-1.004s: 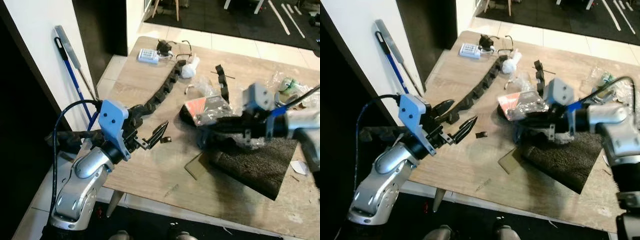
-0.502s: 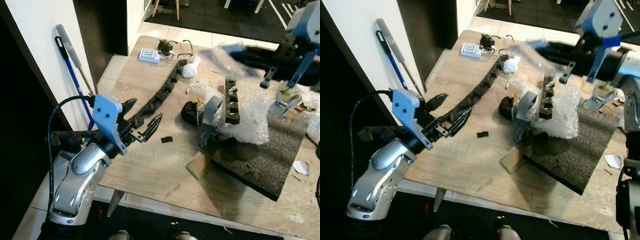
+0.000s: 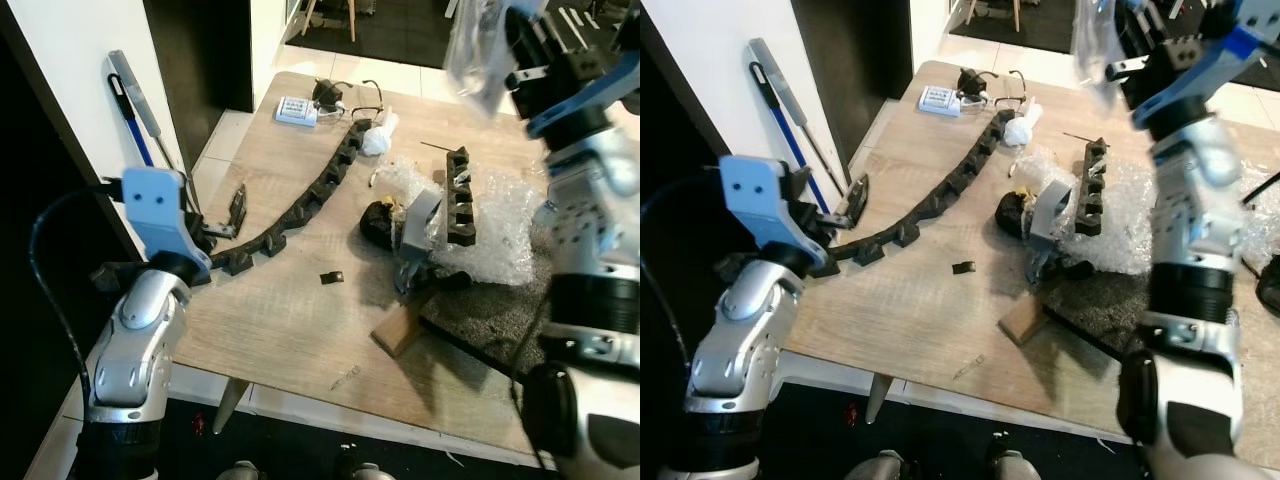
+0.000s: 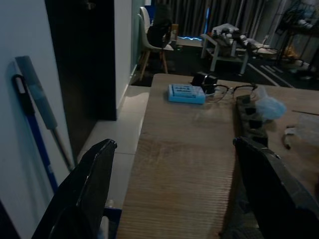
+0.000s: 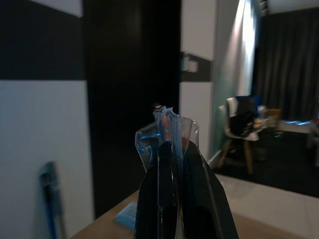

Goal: Picking trash to rubbish bin

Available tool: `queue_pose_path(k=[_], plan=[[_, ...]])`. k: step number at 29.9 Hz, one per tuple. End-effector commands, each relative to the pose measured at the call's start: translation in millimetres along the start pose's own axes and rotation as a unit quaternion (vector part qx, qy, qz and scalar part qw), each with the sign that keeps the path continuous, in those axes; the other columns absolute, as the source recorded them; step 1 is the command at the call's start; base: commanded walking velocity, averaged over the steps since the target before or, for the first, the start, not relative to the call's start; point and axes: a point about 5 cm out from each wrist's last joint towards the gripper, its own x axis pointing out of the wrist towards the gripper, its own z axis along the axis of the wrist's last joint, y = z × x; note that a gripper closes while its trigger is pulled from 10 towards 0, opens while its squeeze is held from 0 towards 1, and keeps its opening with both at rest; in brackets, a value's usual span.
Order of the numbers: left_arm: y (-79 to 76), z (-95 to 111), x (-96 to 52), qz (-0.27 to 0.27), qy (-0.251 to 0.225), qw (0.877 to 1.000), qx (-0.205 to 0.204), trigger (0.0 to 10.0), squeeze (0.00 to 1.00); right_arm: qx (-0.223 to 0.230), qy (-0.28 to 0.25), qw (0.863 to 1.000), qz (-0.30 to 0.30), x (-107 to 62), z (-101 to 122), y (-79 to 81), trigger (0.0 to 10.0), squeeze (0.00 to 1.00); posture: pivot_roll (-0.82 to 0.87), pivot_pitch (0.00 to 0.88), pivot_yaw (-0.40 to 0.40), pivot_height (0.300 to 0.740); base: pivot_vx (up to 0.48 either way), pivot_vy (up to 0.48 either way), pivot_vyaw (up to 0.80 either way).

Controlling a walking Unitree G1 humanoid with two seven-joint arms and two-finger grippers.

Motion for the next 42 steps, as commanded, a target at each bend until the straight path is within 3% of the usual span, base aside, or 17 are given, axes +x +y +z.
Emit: queue_pose_path(k=[1, 3, 4, 5, 18, 27, 42], plan=[[0.8, -6, -3.1, 0.016, 0.014, 1.000, 0.011, 10.0, 0.00, -0.014, 0.005, 1.000, 0.016, -4.4, -7, 16.4, 1.6, 0.00, 0.02, 0.166, -0.041, 0.740, 0.000, 0.000, 0.00], [1.2, -6, -3.4, 0.022, 0.016, 1.000, 0.014, 10.0, 0.00, -0.023, 0.009, 0.999, 0.023, -6.5, -11, 21.8, 1.6, 0.00, 0.02, 0.166, -0.041, 0.740, 0.000, 0.000, 0.00], [1.2, -7, -3.5, 0.027, 0.022, 0.999, 0.019, 10.0, 0.00, -0.039, 0.012, 0.999, 0.026, -9.7, -16, 27.1, 8.8, 0.00, 0.01, 0.167, -0.044, 0.740, 0.000, 0.000, 0.00], [-0.5, -5, -3.7, 0.025, 0.018, 0.999, 0.030, 10.0, 0.00, -0.065, 0.017, 0.997, 0.042, -14.1, -20, 34.1, 10.0, 0.00, 0.01, 0.171, -0.046, 0.740, 0.000, 0.000, 0.00], [-3.9, 14, 0.0, 0.036, -0.014, 0.997, 0.063, 10.0, 0.00, -0.096, 0.017, 0.993, 0.061, -31.3, -32, 61.8, 10.0, 0.00, 0.03, 0.168, -0.047, 0.740, 0.000, 0.000, 0.00], [-2.4, 20, 2.4, 0.043, -0.022, 0.997, 0.063, 10.0, 0.00, -0.116, -0.001, 0.991, 0.061, -26.8, -27, 62.4, 10.0, 0.00, 0.03, 0.153, -0.048, 0.740, 0.000, 0.000, -0.05], [-0.9, 22, 4.7, 0.047, -0.022, 0.997, 0.063, 10.0, 0.00, -0.131, -0.011, 0.990, 0.053, -23.8, -21, 58.4, 10.0, 0.00, 0.02, 0.139, -0.045, 0.740, 0.000, 0.000, -0.74]])
